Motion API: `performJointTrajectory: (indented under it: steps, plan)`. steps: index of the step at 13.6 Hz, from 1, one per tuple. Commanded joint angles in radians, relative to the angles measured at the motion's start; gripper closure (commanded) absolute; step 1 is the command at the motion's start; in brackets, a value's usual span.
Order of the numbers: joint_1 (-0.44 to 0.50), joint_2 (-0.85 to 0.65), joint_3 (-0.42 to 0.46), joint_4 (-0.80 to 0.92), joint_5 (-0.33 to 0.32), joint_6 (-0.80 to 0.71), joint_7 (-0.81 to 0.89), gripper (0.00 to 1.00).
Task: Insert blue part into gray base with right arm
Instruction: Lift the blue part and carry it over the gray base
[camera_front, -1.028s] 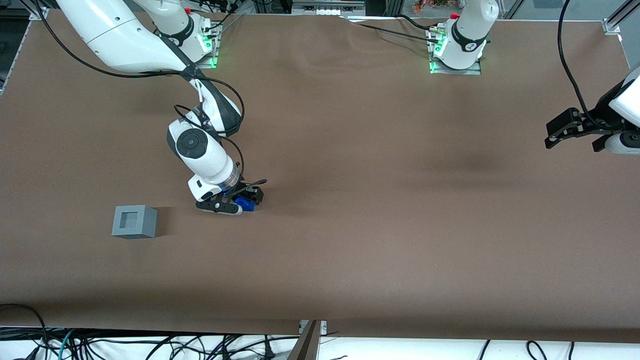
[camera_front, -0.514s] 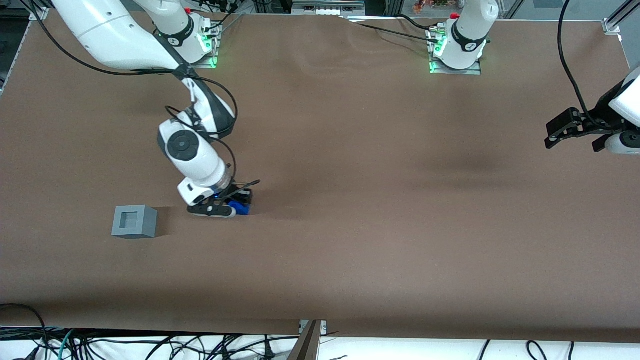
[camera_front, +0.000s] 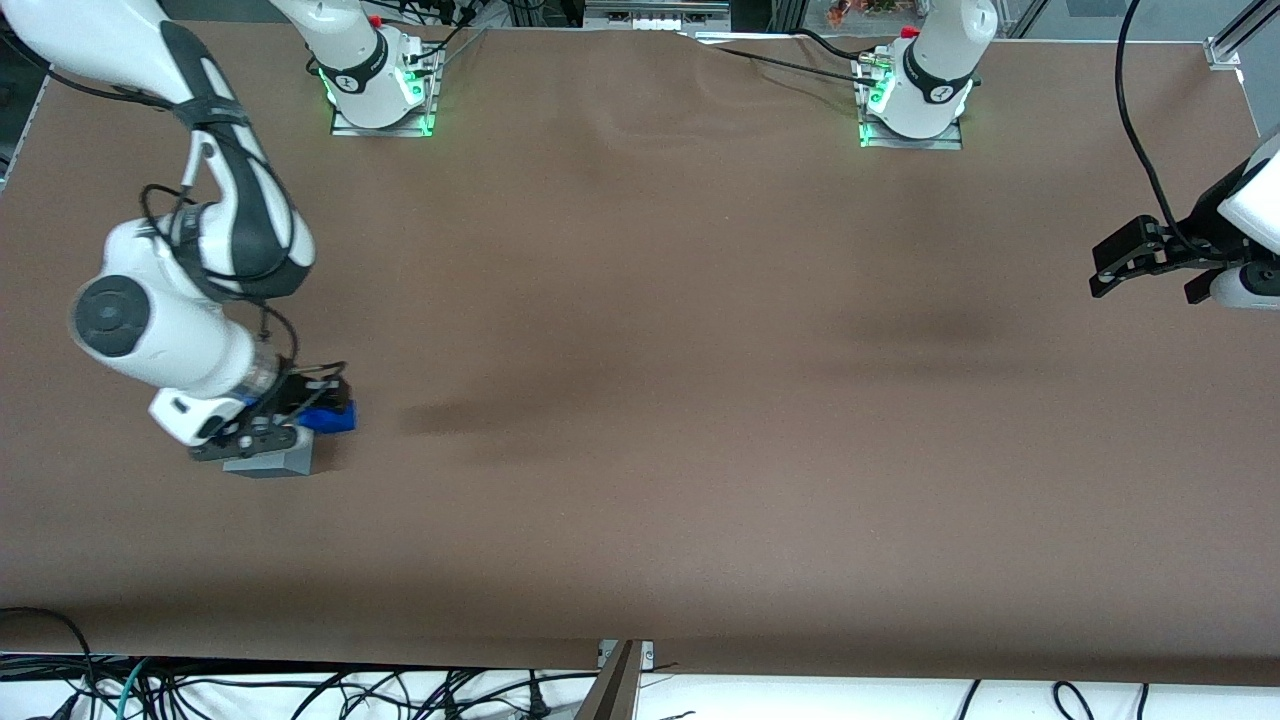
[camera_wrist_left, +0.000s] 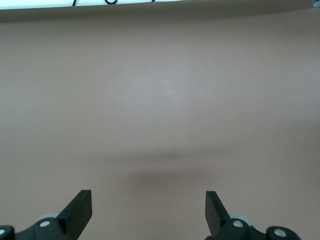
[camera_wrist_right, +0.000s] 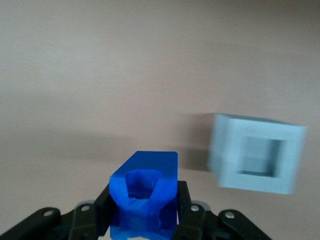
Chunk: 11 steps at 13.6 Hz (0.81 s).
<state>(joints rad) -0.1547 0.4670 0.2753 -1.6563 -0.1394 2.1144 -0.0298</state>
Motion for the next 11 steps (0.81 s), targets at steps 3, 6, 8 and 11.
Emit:
performJointTrajectory:
  steps: [3,6,8,11]
  plan:
    - [-0.011,0.002,-0.088,0.039,0.017,-0.013,-0.226,0.81]
    - [-0.026,0.03,-0.117,0.073,0.036,-0.008,-0.248,0.81]
    - [-0.028,0.065,-0.137,0.116,0.079,-0.007,-0.243,0.81]
    - [-0.034,0.101,-0.146,0.154,0.09,-0.002,-0.219,0.81]
